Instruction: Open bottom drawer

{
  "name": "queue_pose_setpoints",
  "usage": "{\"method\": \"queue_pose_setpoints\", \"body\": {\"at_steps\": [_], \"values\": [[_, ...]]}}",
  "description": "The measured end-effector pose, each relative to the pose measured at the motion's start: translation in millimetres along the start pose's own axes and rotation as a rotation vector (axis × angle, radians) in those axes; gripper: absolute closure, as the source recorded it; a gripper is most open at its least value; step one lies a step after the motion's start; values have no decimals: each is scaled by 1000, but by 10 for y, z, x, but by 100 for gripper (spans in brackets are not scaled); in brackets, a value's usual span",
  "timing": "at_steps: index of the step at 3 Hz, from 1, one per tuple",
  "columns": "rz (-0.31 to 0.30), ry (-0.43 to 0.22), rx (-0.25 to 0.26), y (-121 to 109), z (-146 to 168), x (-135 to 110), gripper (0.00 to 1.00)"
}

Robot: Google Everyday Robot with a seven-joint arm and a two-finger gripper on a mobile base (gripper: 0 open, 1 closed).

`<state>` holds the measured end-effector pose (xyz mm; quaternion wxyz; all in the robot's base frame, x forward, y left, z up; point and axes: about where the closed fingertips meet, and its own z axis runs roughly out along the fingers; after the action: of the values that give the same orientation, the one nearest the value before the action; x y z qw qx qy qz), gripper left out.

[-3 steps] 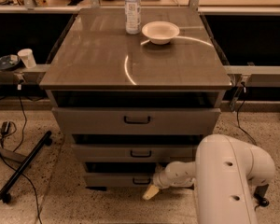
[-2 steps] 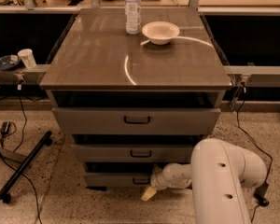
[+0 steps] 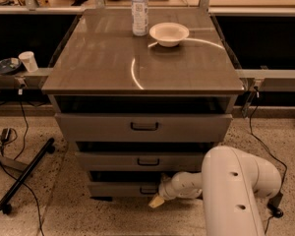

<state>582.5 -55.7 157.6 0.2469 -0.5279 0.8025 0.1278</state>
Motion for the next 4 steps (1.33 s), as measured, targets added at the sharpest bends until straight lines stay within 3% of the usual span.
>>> {"method": "queue_pose_setpoints", "body": {"at_steps": [2,3,4], "values": [[0,0,0,1,1,0,81],[0,0,0,2,1,0,100],[0,0,-1,-4,-77,-41,100]]}}
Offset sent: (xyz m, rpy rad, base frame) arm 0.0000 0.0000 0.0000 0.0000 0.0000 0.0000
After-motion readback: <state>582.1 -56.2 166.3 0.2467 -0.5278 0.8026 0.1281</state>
